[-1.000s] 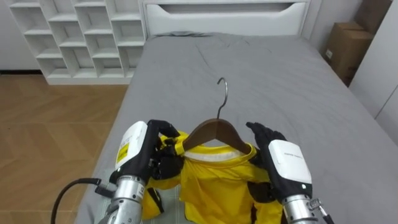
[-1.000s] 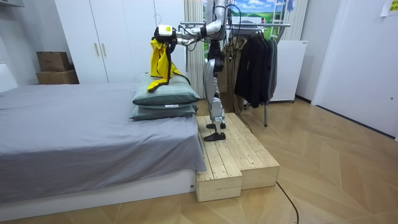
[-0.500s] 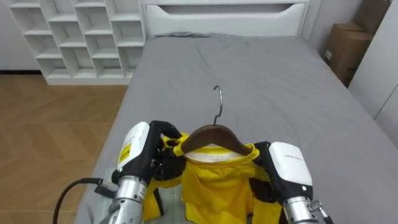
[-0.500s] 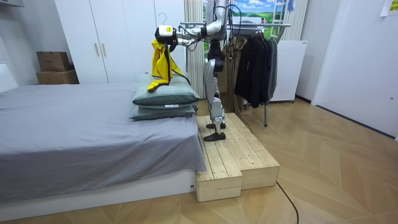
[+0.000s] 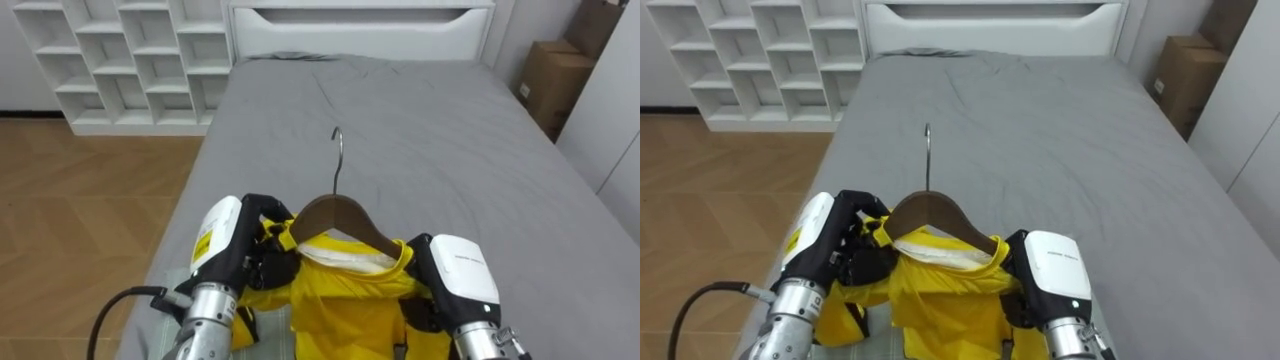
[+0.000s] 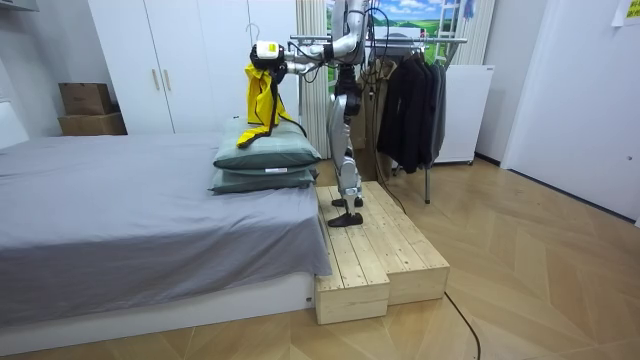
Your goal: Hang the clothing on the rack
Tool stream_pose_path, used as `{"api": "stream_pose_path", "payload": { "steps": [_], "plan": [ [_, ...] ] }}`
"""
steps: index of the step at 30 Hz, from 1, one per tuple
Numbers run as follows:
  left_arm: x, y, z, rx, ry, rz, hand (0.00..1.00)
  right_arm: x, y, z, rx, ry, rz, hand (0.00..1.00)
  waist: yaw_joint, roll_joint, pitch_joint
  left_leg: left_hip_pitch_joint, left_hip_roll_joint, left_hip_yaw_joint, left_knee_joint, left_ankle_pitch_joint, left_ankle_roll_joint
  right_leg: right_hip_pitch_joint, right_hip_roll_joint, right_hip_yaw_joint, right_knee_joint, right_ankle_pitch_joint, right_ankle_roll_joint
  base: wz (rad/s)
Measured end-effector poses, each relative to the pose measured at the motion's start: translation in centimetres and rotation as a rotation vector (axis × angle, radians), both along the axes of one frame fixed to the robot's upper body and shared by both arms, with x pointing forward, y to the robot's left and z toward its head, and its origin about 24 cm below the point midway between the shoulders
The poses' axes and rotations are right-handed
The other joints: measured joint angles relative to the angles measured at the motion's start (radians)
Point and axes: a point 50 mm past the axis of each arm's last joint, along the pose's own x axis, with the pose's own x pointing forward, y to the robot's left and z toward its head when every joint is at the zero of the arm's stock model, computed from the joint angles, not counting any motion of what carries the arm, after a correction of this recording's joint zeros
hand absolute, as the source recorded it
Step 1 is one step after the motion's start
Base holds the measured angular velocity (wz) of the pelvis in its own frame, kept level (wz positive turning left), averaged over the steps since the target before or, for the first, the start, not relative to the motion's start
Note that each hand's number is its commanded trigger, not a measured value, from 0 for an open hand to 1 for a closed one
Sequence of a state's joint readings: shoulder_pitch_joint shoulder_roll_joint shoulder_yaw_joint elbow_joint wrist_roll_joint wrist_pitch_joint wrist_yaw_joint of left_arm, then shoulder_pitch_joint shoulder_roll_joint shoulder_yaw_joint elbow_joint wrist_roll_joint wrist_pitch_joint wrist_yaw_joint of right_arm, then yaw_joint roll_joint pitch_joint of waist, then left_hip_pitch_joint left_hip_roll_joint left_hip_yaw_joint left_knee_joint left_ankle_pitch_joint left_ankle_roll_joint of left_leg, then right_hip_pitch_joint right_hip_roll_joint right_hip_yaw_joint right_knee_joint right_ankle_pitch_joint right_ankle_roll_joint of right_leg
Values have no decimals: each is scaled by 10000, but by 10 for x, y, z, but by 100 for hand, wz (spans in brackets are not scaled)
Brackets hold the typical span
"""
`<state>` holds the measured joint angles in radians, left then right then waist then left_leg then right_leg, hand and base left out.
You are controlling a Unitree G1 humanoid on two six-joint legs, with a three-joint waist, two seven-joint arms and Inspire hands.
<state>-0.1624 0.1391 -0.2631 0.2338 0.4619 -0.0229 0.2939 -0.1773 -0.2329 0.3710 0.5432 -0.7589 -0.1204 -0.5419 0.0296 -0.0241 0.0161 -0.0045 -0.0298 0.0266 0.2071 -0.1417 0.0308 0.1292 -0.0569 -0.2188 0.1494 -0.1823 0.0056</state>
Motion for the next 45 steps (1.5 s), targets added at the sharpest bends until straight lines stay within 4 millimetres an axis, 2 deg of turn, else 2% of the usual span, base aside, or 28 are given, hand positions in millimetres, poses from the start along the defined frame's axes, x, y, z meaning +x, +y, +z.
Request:
{"api": "stream_pose_path", "payload": {
  "steps": [1,2,3,4,10,16,22,25,29,31,36,45],
  "plan": [
    [0,0,0,-1,0,0,95,0,0,0,0,0,0,100,0,0,0,0,0,0,0,0,0,0,0,0,0,0,0,0],
    [0,0,0,-2,0,0,77,0,0,0,0,0,0,100,-1,-2,-1,0,0,0,1,0,0,0,0,1,0,0,0,0],
    [0,0,0,-2,0,0,44,0,0,0,0,-1,0,100,0,-2,-2,0,0,0,1,1,0,0,0,1,0,0,0,0],
    [0,0,0,-2,0,0,0,0,0,0,0,0,0,100,0,-3,-2,0,0,0,1,1,0,0,0,1,0,0,0,0],
    [0,-1,0,-402,17,-14,0,-1,-2,-3,-118,127,-91,100,22,-15,-5,-3,0,5,37,1,0,3,-1,21,9,0,0,0],
    [-1,-3,-2,-516,135,-119,0,-5,-4,-11,-382,607,-84,100,6,-30,-4,16,8,98,63,0,1,-14,2,267,17,0,0,-4],
    [-4,-2,-15,-477,825,-213,0,-14,-5,-20,-586,1356,-74,100,47,-5,-17,178,27,273,-50,-3,2,22,3,412,31,0,1,-11],
    [-7,-2,-19,-510,1035,-267,0,-17,-8,-23,-687,1554,-249,100,36,32,-41,173,27,281,-82,-3,3,-28,4,399,51,0,0,0],
    [-7,-2,-21,-567,1154,-243,0,-19,-10,-25,-728,1667,-338,100,30,181,-142,205,25,293,-86,-1,6,-8,1,401,56,1,1,0],
    [-7,-2,-21,-763,1207,-205,0,-19,-10,-25,-740,1681,-380,100,26,204,-156,270,26,292,-103,0,6,51,4,408,50,0,1,0],
    [-7,1,-22,-1468,1403,-60,0,-20,-11,-26,-645,1725,-457,100,24,199,-153,379,26,292,-108,0,5,150,10,510,33,0,2,-2],
    [-7,1,-23,-1477,1487,-126,0,-19,-11,-26,-520,1780,-478,100,28,179,-131,346,23,294,-195,-1,5,84,9,531,35,0,2,0]
  ]
}}
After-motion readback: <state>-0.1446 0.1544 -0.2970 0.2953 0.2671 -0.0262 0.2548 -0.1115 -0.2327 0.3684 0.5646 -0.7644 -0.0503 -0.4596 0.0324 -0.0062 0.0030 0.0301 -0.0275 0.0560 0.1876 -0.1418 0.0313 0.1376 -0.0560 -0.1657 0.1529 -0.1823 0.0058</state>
